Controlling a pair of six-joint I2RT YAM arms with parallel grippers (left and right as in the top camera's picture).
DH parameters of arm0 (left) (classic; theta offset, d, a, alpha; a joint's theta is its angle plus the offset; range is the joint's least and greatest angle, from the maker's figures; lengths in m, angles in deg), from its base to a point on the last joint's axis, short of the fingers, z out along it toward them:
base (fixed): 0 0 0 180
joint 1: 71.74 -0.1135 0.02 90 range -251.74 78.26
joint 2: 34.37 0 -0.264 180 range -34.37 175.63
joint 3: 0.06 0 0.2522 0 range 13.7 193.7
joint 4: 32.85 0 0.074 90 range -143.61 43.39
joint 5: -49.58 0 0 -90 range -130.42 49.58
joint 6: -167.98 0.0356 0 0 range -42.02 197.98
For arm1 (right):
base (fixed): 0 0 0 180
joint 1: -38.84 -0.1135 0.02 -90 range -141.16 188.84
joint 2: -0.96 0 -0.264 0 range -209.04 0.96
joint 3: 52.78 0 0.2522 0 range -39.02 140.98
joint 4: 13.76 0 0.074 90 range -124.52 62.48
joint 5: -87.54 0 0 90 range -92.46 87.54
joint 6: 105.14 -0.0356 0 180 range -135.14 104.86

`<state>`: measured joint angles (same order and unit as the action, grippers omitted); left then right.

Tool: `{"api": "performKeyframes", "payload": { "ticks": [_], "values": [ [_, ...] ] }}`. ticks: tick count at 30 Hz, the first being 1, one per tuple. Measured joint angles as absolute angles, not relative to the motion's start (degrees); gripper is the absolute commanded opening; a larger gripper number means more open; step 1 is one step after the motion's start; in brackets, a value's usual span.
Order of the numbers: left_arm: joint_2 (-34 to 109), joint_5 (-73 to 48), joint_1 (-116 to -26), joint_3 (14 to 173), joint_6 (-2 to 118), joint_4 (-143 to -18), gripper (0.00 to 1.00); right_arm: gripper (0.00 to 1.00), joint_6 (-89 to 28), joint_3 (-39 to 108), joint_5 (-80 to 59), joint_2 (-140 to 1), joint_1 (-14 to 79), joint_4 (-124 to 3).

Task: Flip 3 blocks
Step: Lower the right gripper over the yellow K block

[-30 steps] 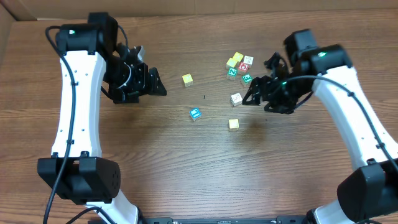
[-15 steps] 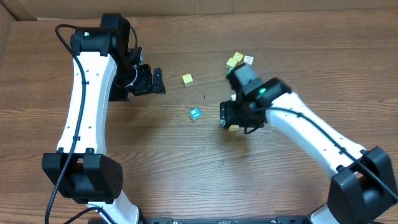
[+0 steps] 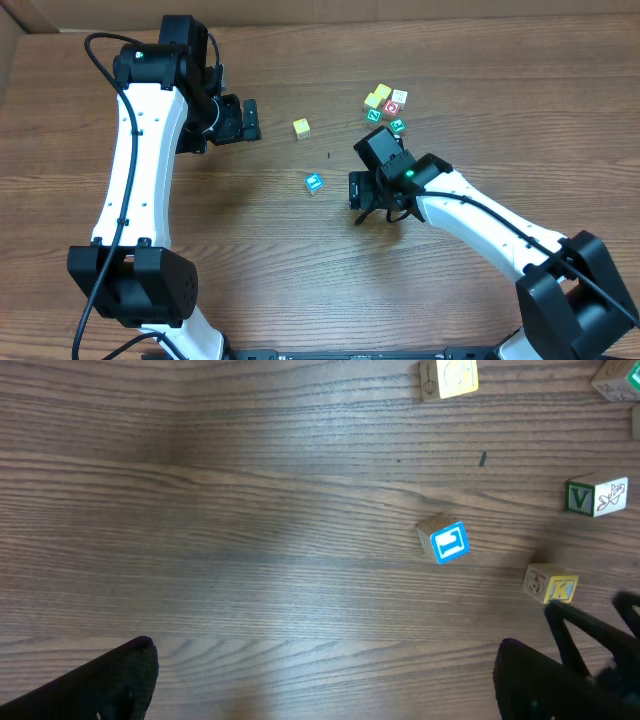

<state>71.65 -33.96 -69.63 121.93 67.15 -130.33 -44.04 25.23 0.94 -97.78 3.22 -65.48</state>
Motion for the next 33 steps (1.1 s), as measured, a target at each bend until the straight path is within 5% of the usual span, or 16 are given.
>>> {"api": "performKeyframes", "payload": {
  "ticks": [5,8,19,27,33],
  "values": [
    [71.6,-34.2,-69.6,121.9,67.2,-130.3,1.00,0.80,-44.0,20.1,1.0,-97.8,3.2,-58.9],
    [71.6,-34.3,-69.6,121.9,67.2,-130.3,1.00,1.00,-44.1,18.3,1.0,-97.8,3.2,-55.0],
    [71.6,-34.3,-69.6,121.9,67.2,-130.3,1.00,0.96,-42.4,14.2,4.6,-97.8,3.2,-50.4],
    [71.6,-34.5,-69.6,121.9,67.2,-130.3,1.00,0.90,-38.5,36.9,1.2,-98.1,6.9,-77.7],
    [71.6,-34.5,-69.6,121.9,67.2,-130.2,1.00,0.84,-38.8,47.0,-1.2,-98.2,9.6,-81.6]
  ]
}}
